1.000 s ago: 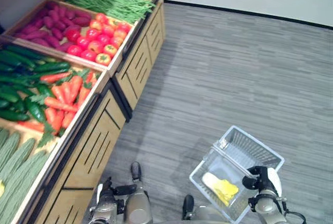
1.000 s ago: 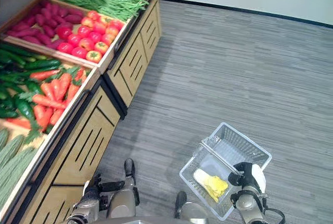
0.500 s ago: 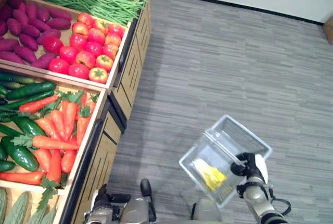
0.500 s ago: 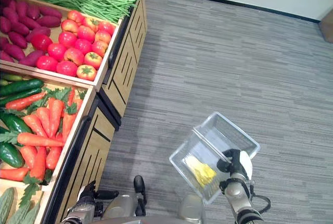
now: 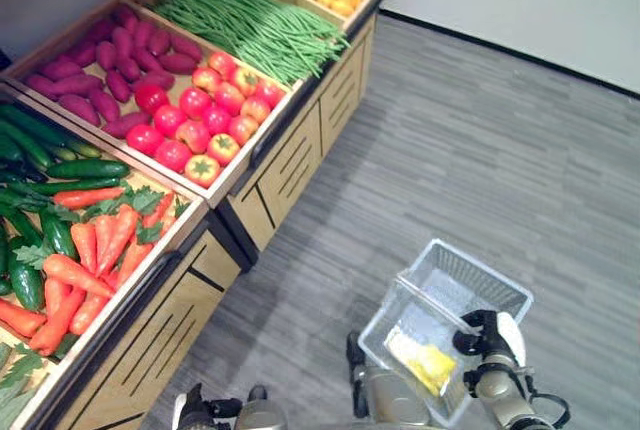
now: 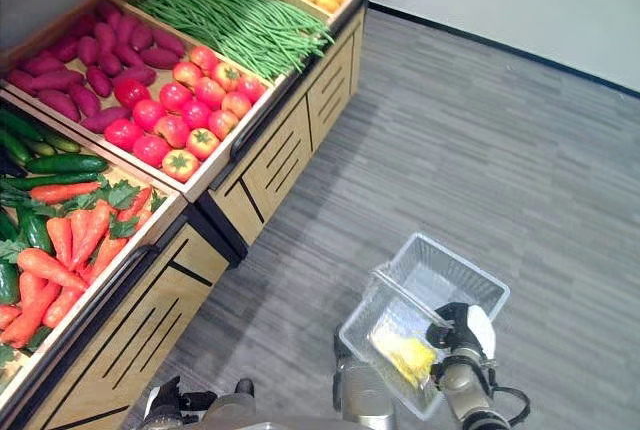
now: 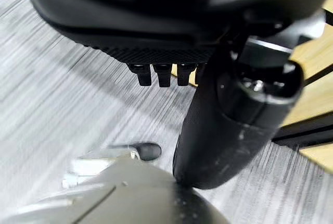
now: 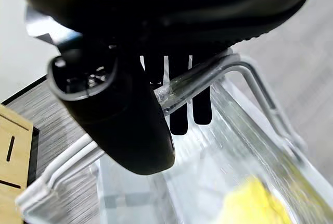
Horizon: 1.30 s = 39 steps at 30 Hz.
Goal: Get the vegetables into the basket
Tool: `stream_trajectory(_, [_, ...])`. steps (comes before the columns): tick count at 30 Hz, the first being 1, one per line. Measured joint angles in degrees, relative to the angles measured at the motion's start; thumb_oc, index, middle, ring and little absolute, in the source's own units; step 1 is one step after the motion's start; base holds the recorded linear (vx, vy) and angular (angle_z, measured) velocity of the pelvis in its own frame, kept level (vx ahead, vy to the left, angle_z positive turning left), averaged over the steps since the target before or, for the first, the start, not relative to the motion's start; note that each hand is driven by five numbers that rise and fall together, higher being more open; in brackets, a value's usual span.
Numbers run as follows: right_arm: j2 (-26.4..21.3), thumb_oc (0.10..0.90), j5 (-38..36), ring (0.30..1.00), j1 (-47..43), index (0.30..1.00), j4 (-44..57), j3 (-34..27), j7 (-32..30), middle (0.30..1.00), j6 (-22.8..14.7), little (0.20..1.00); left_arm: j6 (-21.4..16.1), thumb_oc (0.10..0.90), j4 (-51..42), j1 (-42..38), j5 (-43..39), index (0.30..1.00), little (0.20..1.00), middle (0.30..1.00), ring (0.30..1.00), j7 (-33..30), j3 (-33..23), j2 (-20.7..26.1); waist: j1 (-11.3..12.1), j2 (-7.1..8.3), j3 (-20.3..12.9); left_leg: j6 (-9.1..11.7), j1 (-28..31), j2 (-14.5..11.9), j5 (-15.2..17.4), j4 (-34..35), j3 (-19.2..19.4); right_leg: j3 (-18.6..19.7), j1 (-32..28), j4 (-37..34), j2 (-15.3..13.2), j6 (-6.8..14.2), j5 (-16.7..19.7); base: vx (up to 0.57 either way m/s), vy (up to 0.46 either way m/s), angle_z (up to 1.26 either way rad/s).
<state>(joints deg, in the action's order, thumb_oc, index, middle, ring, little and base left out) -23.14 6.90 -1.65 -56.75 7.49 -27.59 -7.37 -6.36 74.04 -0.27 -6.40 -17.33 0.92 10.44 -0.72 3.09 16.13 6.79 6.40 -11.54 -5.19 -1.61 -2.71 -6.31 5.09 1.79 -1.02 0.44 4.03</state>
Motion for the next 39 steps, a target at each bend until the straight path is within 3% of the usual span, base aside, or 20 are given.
stream_trajectory(2, [-1.6, 0.4, 0.0, 0.3, -0.7, 0.3, 0.3, -0.2, -0.4, 0.3, -0.5, 0.3, 0.6, 0.9, 0.1, 0.0, -0.9, 1.0, 1.0, 1.0, 1.0, -0.8, 0.1, 0.3, 0.0, -0.08, -0.1, 1.5, -2.7, -0.5, -0.2, -1.0, -1.4, -3.5, -0.1, 0.4, 0.4, -1.9, 0.1, 0.08, -0.264, 0.81])
stream_trajectory(3, [-1.7, 0.4, -0.2, 0.3, -1.5, 0.3, 0.0, -0.2, -0.4, 0.3, -0.6, 0.3, 1.2, 0.9, 0.3, -0.3, -1.0, 1.0, 1.0, 1.0, 1.0, -1.2, 0.2, 0.1, -0.5, -0.17, -0.2, 1.6, -4.1, 0.0, -1.9, -1.4, 0.5, -6.2, -0.9, 0.5, 0.1, -2.8, -0.6, 0.04, -0.203, 1.17])
stream_trajectory(4, [-1.6, 0.4, -0.7, 0.3, -0.9, 0.3, -1.2, 0.0, -0.4, 0.3, -0.6, 0.3, 1.3, 0.9, 0.5, -1.0, -1.0, 1.0, 1.0, 1.0, 1.0, -1.4, 0.9, 0.1, -1.1, 0.23, -0.2, 1.8, -5.3, -0.3, -3.8, -2.8, 4.8, -9.5, -1.7, 0.7, -0.6, -3.3, -1.5, -0.03, -0.203, 1.79])
stream_trajectory(5, [-1.1, 0.4, -1.0, 0.3, -0.1, 0.3, -1.0, 0.6, -0.4, 0.3, -1.1, 0.3, 1.1, 0.9, 0.1, -1.7, -1.0, 1.0, 1.0, 1.0, 1.0, -1.5, 1.0, 0.5, -2.3, 0.19, -0.4, 1.3, -6.9, -2.5, -2.4, -6.0, 17.2, -13.4, -3.0, -0.1, -1.3, -4.1, -1.9, 0.02, -0.167, 1.62])
stream_trajectory(7, [-0.7, 0.4, -1.0, 0.3, 0.3, 0.3, -1.0, 1.5, -0.7, 0.3, -2.1, 0.3, 1.3, 0.9, 0.2, -2.2, -0.9, 1.0, 1.0, 1.0, 1.0, -1.7, 0.8, 0.6, -3.6, -0.04, -0.8, 1.7, -7.4, -5.9, -1.0, -8.2, 31.0, -17.9, -3.7, -0.9, -2.0, -4.4, -2.1, 0.06, -0.058, 1.3])
stream_trajectory(8, [-0.4, 0.4, -1.0, 0.3, 0.8, 0.3, -0.8, 1.5, -0.7, 0.3, -2.1, 0.3, 1.2, 0.9, -0.1, -2.3, -0.8, 1.0, 1.0, 1.0, 1.0, -1.6, 0.9, 0.6, -3.9, -0.32, -1.0, 1.9, -7.6, -6.6, -0.7, -8.4, 34.0, -19.2, -3.8, -1.1, -2.0, -3.1, -3.0, 0.08, 0.051, 1.05])
stream_trajectory(10, [1.3, 0.4, -1.0, 0.3, 0.9, 0.3, -1.9, 1.4, -0.9, 0.3, -2.4, 0.3, 1.4, 0.9, -0.5, -1.9, -0.6, 1.0, 1.0, 1.0, 1.0, -1.0, 1.3, 0.5, -2.7, -1.66, -1.7, 1.7, -6.2, -5.1, 0.6, -4.4, 32.1, -20.2, -3.8, -0.8, -2.0, -1.5, -3.3, 0.09, 0.131, 0.6])
stream_trajectory(11, [1.8, 0.4, -1.0, 0.3, 1.5, 0.3, -2.9, 1.4, -0.7, 0.3, -2.4, 0.3, 1.2, 0.9, -0.5, -2.1, -0.3, 1.0, 1.0, 1.0, 1.0, -1.2, 1.7, 0.2, -2.5, -1.2, -1.5, 2.2, -6.2, -3.6, 1.2, -3.1, 30.3, -21.2, -3.8, -0.2, -2.3, -0.9, -3.1, 0.06, 0.152, 0.3])
stream_trajectory(12, [2.1, 0.4, -1.0, 0.3, 1.5, 0.3, -2.5, 1.4, -0.7, 0.3, -2.5, 0.3, 1.2, 0.9, -0.5, -1.8, -0.4, 1.0, 1.0, 1.0, 1.0, -1.2, 1.7, 0.0, -2.4, -2.05, -2.0, 1.2, -5.8, -3.1, 1.7, -2.1, 29.7, -21.2, -3.4, 1.3, -2.4, -0.6, -3.6, 0.05, 0.197, 0.08])
stream_trajectory(18, [3.2, 0.4, -1.0, 0.3, 3.1, 0.3, -2.0, -0.4, -1.2, 0.3, -3.5, 0.3, 2.0, 0.9, 0.9, -1.6, 0.8, 1.0, 1.0, 1.0, 1.0, -1.3, 1.6, 0.6, -3.2, 0.76, -3.4, -5.3, -5.3, 4.9, 4.6, 0.3, 30.1, -18.4, 0.4, 9.1, -11.0, 2.8, -4.3, 0.04, 0.217, 0.04])
stream_trajectory(22, [3.4, 0.4, -0.8, 0.3, 2.0, 0.3, -3.4, -0.4, -1.1, 0.3, -3.4, 0.3, 2.2, 0.9, 0.6, -1.6, 0.8, 1.0, 1.0, 1.0, 1.0, -1.4, 1.7, 0.5, -2.5, 0.9, -3.4, -7.0, -5.6, 8.1, 5.6, -0.4, 30.1, -16.4, 0.8, 8.9, -13.9, 4.6, -2.8, 0.01, 0.238, 0.1])
stream_trajectory(26, [3.2, 0.4, -0.6, 0.3, -0.3, 0.3, -4.9, -0.5, -1.4, 0.3, -1.9, 0.3, 2.2, 0.9, 0.8, -1.7, 0.7, 1.0, 1.0, 1.0, 1.0, -1.4, 0.6, 0.6, -1.9, 0.7, -2.8, -9.5, -3.6, 10.7, 6.9, 0.7, 29.5, -14.7, 3.1, 19.0, -18.5, 5.8, -1.2, 0.03, 0.13, 0.22])
stream_trajectory(28, [3.1, 0.4, -0.6, 0.3, 0.7, 0.3, -4.7, -0.4, -1.7, 0.3, -1.9, 0.3, 2.2, 0.9, 1.1, -2.2, 0.7, 1.0, 1.0, 1.0, 1.0, -1.5, 1.7, 0.0, -3.2, -0.36, -2.0, -10.9, -1.9, 11.4, 7.2, 2.1, 25.3, -3.1, 5.4, 23.4, -16.1, 7.4, -3.3, 0.14, -0.016, 0.66])
stream_trajectory(29, [3.2, 0.4, -0.6, 0.3, 0.9, 0.3, -4.6, -0.4, -1.6, 0.3, -2.0, 0.3, 2.3, 0.9, 1.1, -2.2, 0.6, 1.0, 1.0, 1.0, 1.0, -1.4, 1.8, 0.2, -3.5, -0.18, -2.0, -10.4, -1.7, 11.7, 6.4, 2.8, 23.9, -0.9, 6.3, 22.3, -15.3, 8.1, -3.8, 0.19, -0.096, 0.67])
stream_trajectory(30, [3.2, 0.4, -0.7, 0.3, 0.9, 0.3, -4.6, -0.3, -1.6, 0.3, -2.0, 0.3, 2.3, 0.9, 1.1, -2.4, 0.6, 1.0, 1.0, 1.0, 1.0, -1.4, 1.8, -0.1, -3.5, -0.36, -1.9, -9.9, -1.6, 12.0, 5.9, 4.1, 23.3, 0.9, 7.2, 19.0, -14.4, 8.2, -3.9, 0.14, -0.158, 0.72])
stream_trajectory(31, [3.5, 0.4, -0.7, 0.3, 1.2, 0.3, -4.6, -0.3, -1.6, 0.3, -2.0, 0.3, 2.4, 0.9, 1.9, -3.0, 0.5, 1.0, 1.0, 1.0, 1.0, -1.3, 1.7, -0.2, -4.1, -0.55, -1.7, -10.2, -1.6, 12.3, 4.8, 5.1, 21.0, 3.9, 6.9, 10.1, -12.9, 8.7, -3.5, 0.18, -0.21, 0.71])
stream_trajectory(33, [3.8, 0.4, -0.7, 0.3, 1.7, 0.3, -4.8, -0.3, -1.6, 0.3, -2.0, 0.3, 2.6, 0.9, 2.9, -3.2, 0.5, 1.0, 1.0, 1.0, 1.0, -1.2, 1.7, -0.2, -4.8, -0.4, -1.7, -10.2, -1.4, 12.8, 4.6, 5.1, 19.4, 5.2, 5.8, 3.1, -12.4, 9.1, -2.3, 0.09, -0.135, 0.71])
stream_trajectory(35, [3.9, 0.4, -1.1, 0.3, 1.6, 0.3, -7.4, -0.5, -1.6, 0.3, -2.1, 0.3, 2.4, 0.9, 2.3, -2.4, 0.1, 1.0, 1.0, 1.0, 1.0, -1.2, 1.8, -0.1, -4.7, -0.27, -1.7, -10.0, 0.0, 13.3, 4.6, 5.1, 16.3, 5.7, 4.1, 1.6, -12.0, 8.6, 0.4, 0.06, -0.25, 0.9])
stream_trajectory(38, [5.2, 0.4, -1.1, 0.3, 1.1, 0.3, -12.4, -0.5, -1.5, 0.3, -2.1, 0.3, 1.2, 0.9, 0.1, -0.1, 0.1, 1.0, 1.0, 1.0, 1.0, -1.2, 1.7, 0.9, -2.4, 1.22, -2.6, -7.5, 1.2, 13.3, 5.8, 4.7, 14.2, 3.2, 1.3, 0.6, -12.8, 7.5, 1.8, 0.07, -0.236, 0.44])
stream_trajectory(39, [5.7, 0.4, -1.0, 0.3, 0.9, 0.3, -12.5, -0.5, -1.3, 0.3, -2.1, 0.3, 1.1, 0.9, 0.0, 0.8, 0.0, 1.0, 1.0, 1.0, 1.0, -1.2, 1.6, 1.1, -1.6, 1.59, -2.8, -6.5, 1.1, 12.8, 6.3, 4.2, 14.1, 2.5, 0.4, -0.6, -12.7, 8.6, 4.1, 0.09, -0.299, 0.1])
